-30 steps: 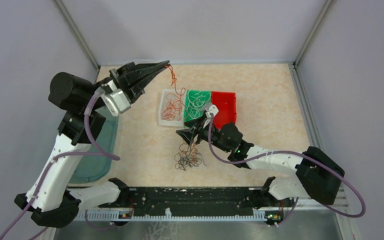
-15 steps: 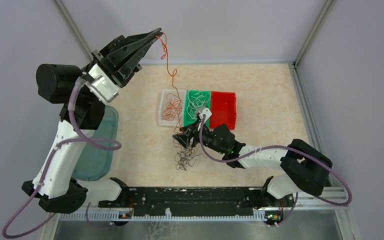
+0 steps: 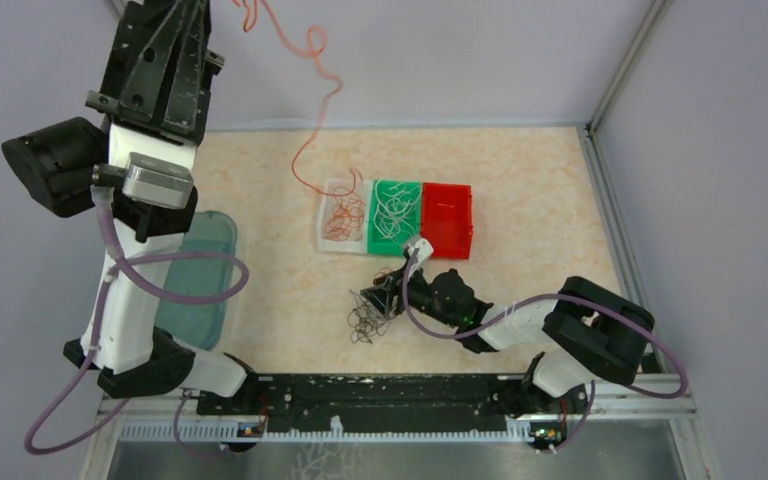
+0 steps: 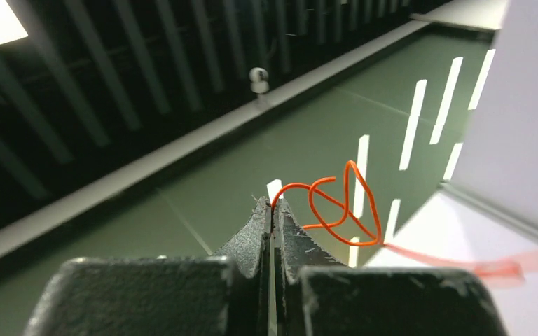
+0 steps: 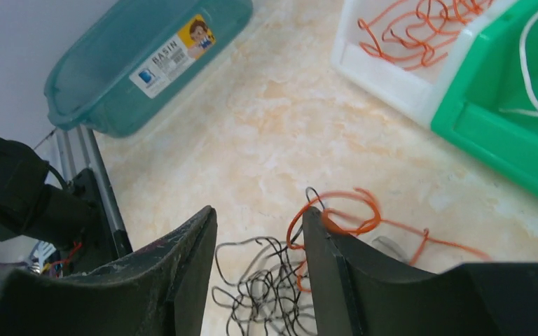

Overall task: Untangle the cables
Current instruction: Untie the cable, then place the cable in the bin.

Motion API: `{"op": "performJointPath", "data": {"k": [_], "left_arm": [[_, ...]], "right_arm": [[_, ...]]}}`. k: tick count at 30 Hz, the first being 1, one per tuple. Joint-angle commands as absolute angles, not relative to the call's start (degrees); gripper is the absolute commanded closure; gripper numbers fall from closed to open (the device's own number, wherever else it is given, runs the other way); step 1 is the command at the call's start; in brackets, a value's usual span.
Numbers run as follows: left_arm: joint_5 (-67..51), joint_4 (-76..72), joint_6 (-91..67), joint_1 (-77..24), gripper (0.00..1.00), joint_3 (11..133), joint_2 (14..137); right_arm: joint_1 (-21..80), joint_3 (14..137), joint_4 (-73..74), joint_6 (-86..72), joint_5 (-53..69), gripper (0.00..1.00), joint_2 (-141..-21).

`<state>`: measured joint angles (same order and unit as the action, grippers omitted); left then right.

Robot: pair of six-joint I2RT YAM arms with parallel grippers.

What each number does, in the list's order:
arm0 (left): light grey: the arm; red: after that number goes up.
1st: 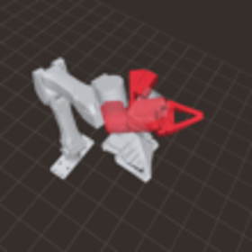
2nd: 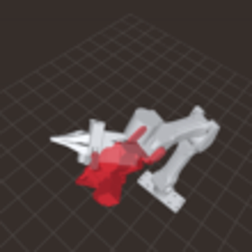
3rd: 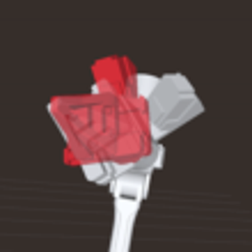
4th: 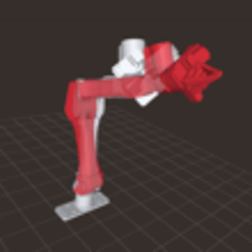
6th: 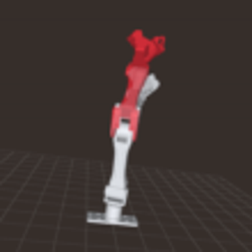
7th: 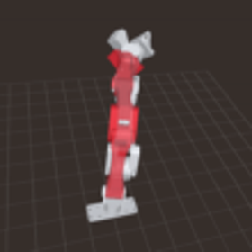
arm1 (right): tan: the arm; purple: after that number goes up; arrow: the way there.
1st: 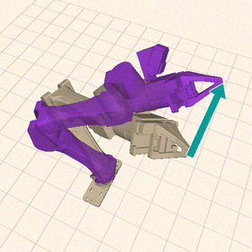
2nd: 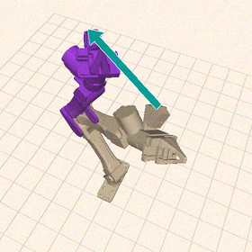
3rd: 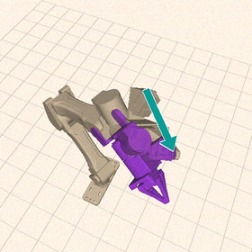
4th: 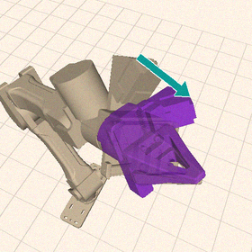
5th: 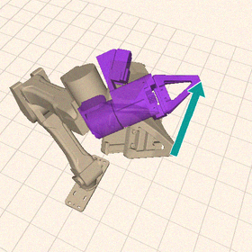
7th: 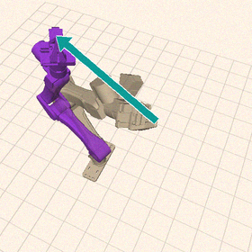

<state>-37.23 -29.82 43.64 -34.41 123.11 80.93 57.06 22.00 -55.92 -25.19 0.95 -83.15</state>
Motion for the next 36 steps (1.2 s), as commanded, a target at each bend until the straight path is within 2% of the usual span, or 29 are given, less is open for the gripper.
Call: {"op": "performJointPath", "data": {"k": [1,4,8,14,22,28,36], "left_arm": [[-35.3,-35.9,54.9,-34.9,1.00,128.1,84.0],[-33.8,-37.6,62.7,-34.9,1.00,133.2,87.2],[-31.7,-35.7,64.2,-34.9,1.00,137.7,89.0],[-30.3,-27.0,67.0,-34.8,1.00,119.9,80.6],[-19.6,-7.5,72.6,-34.7,1.00,107.6,76.6],[-15.7,-6.5,72.7,-33.6,1.00,97.0,74.3],[-12.6,-5.6,70.0,-31.0,1.00,88.3,74.2]], "right_arm": [[58.0,19.2,-63.7,-26.9,-1.8,0.51,-83.3],[58.1,16.7,-65.5,-27.7,-3.1,0.51,-83.6],[58.1,14.3,-67.5,-28.6,-4.1,0.51,-83.4],[58.1,14.5,-63.0,-27.1,-5.3,0.49,-76.9],[58.1,16.4,-50.3,-21.8,-9.5,0.45,-63.0],[58.1,18.3,-40.7,-18.5,-14.3,0.44,-55.4],[58.1,18.8,-34.3,-17.8,-20.1,0.44,-50.9]]}}
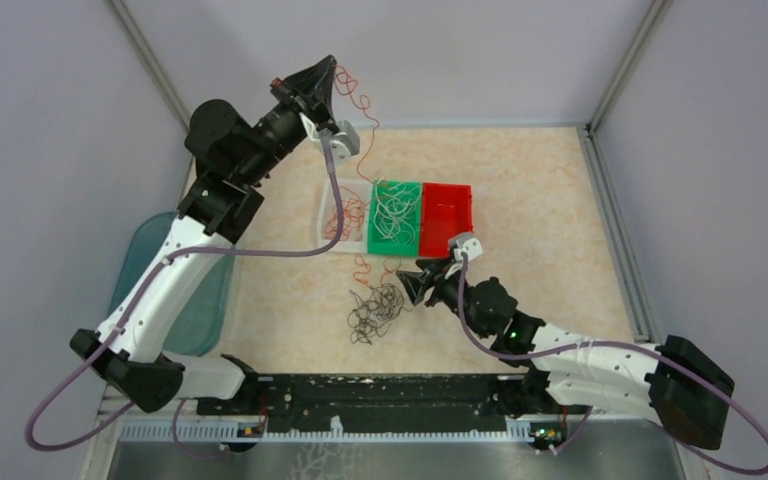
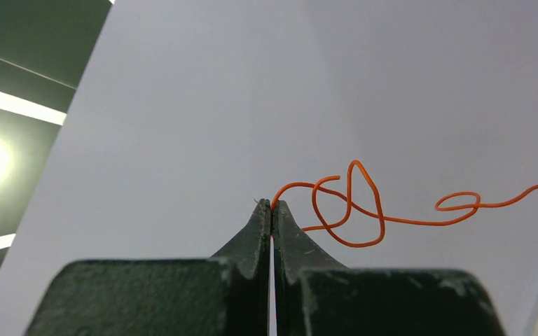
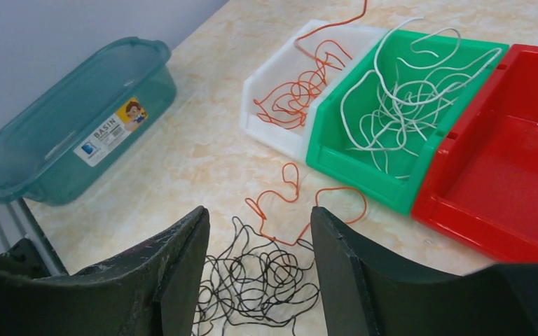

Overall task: Untangle the cables
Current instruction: Place the cable in the bin.

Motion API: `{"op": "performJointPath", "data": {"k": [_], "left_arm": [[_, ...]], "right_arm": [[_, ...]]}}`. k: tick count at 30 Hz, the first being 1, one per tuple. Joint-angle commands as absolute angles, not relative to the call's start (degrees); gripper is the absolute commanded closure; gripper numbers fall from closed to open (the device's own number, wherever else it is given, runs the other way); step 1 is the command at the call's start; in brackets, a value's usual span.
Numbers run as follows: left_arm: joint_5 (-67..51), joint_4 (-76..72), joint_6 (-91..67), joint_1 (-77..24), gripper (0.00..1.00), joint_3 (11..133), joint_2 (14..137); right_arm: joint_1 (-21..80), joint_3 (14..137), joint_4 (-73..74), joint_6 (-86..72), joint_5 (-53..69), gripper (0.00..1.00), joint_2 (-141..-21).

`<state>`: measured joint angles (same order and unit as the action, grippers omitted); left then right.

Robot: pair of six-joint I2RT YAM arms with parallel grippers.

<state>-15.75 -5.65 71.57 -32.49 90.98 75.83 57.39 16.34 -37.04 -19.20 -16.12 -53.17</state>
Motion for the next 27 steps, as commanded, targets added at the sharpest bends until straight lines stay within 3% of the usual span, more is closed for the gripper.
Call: {"op": "performJointPath", "data": {"k": [1,14,27], "left_arm": [[-12.6,-5.7,69.6,-30.4,1.00,87.1,74.1],[-13.9,-10.7,67.3,-23.0,1.00,76.4,75.5],[-14.6,-13.6,65.1,-20.1,1.00,75.4,78.3]], "right_arm": [[58.1,18.7,-34.0,-17.8,-20.3,0.44,-50.6],[58.1,18.3,-32.6,-18.0,-20.4,0.46,-49.0],[58.1,18.0,-32.8,-18.9,-20.2,0.48,-49.3]]}}
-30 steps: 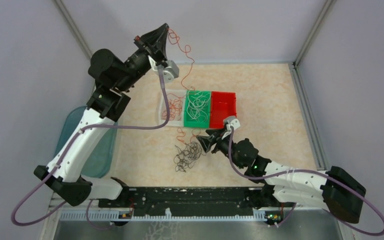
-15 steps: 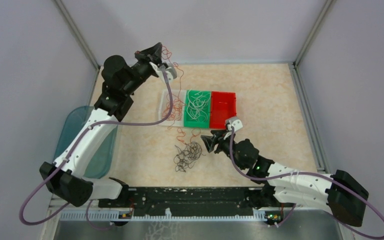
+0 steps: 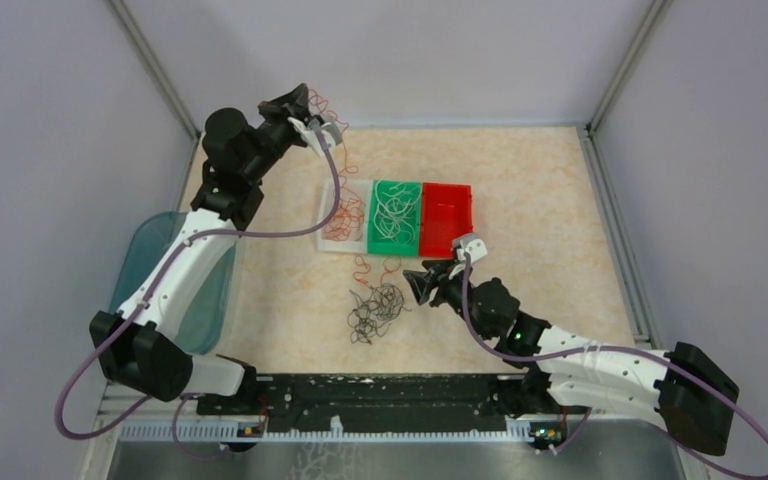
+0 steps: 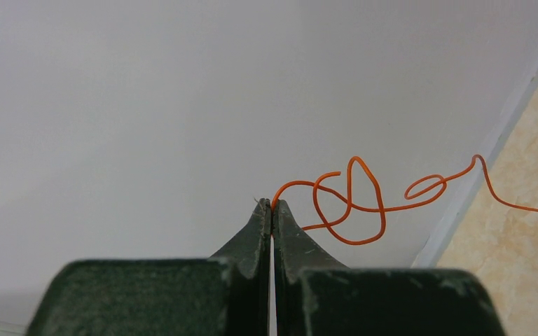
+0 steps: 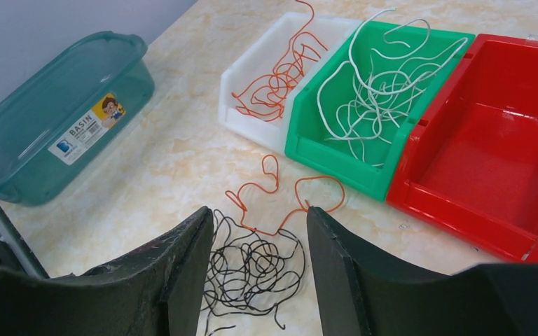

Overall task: Untangle the cables
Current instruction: Place the cable in the bin.

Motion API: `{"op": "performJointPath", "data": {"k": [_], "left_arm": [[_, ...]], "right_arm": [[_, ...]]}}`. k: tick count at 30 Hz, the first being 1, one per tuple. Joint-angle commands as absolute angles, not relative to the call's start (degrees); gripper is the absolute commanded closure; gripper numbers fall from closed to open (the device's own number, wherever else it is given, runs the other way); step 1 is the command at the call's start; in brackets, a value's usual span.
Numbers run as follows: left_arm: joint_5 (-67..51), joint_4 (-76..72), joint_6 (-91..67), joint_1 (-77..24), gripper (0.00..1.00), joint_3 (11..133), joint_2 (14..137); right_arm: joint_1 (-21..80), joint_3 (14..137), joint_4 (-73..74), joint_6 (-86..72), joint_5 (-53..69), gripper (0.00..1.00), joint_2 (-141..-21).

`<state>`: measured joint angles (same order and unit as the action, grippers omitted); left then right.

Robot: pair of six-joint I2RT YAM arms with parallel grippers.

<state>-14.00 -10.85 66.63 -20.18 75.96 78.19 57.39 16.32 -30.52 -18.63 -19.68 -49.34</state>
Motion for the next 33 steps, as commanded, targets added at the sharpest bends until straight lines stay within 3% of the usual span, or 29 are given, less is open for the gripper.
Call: {"op": "performJointPath", "data": {"k": [1,17,33], "left_arm": [[-14.6,-13.5,65.2,-20.1,1.00,74.8,78.1],[-13.5,-5.8,72.1,-19.7,1.00,60.1,75.3],[-14.6,-7.3,74.7,-11.0,1.00,62.1,79.0]], "right_arm": [[58.1,18.0,-32.9,-18.9,-20.2,0.48,-49.3],[58.1,18.8,-30.4,-18.7,-20.8,0.49,-48.0],[58.1,18.4,-31.1,-19.0,-21.1,0.49,-49.0]]}}
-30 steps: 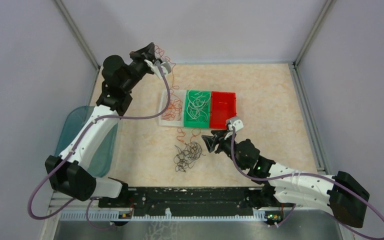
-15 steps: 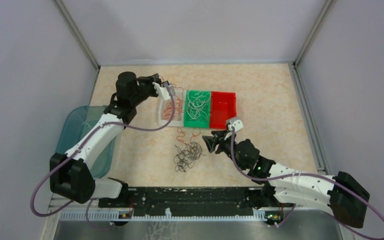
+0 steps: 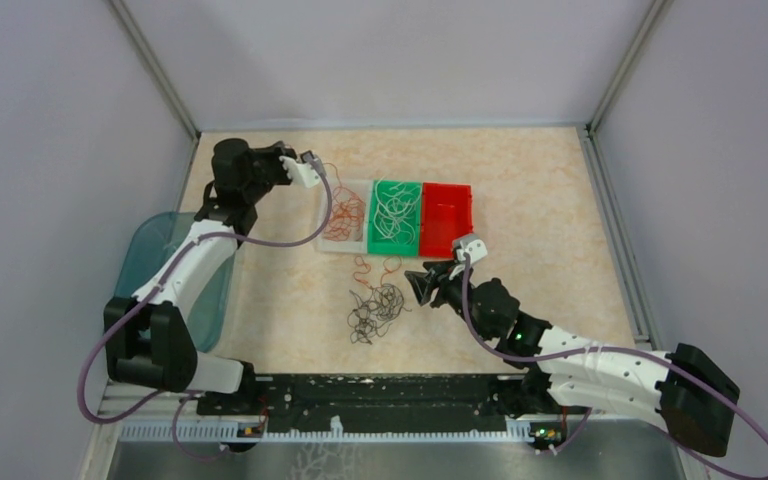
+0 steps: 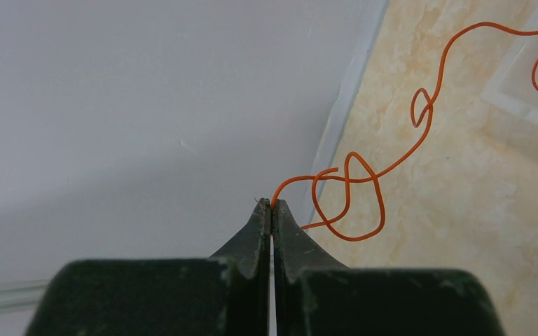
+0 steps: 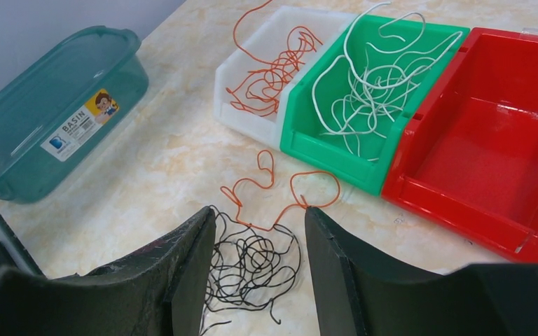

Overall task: Untangle the cables
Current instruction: Place the cable in the bin.

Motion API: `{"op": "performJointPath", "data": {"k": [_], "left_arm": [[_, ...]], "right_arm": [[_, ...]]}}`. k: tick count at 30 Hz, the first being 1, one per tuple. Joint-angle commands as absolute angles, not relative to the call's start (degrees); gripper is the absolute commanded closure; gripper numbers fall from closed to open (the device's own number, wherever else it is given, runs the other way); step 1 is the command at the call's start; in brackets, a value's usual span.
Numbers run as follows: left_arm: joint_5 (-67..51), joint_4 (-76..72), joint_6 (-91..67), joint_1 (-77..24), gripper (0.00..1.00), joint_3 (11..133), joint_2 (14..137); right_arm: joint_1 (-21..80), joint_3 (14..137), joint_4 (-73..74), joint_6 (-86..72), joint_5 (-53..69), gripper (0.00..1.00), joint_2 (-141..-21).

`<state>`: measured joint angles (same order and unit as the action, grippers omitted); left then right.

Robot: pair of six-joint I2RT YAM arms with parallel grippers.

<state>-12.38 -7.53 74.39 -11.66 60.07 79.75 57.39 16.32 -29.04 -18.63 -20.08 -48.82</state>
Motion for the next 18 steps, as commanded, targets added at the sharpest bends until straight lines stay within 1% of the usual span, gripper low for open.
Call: {"op": "performJointPath", "data": {"k": [1,7,11,18], "left_arm": [[-14.7,-6.5,75.1,-10.9,1.00,62.1,78.9],[-14.7,-5.6,79.6,-10.1,1.00,60.2,78.6],[-17.0,-6.5,83.4,-10.2,1.00,56.9,77.5],[-23.0,-0.2,81.8,-11.1,1.00,57.7,77.3]], "right_arm": [[58.1,18.3,-31.2,-19.1,-21.0,0.49,-49.2],[58.0,17.9,-31.0,-19.7,-21.1,0.50,-49.0],[58.0,17.7,-30.3,-19.7,-21.5,0.50,-48.4],[58.0,16.8,-29.8,-19.9,-22.5,0.50,-47.6]]}}
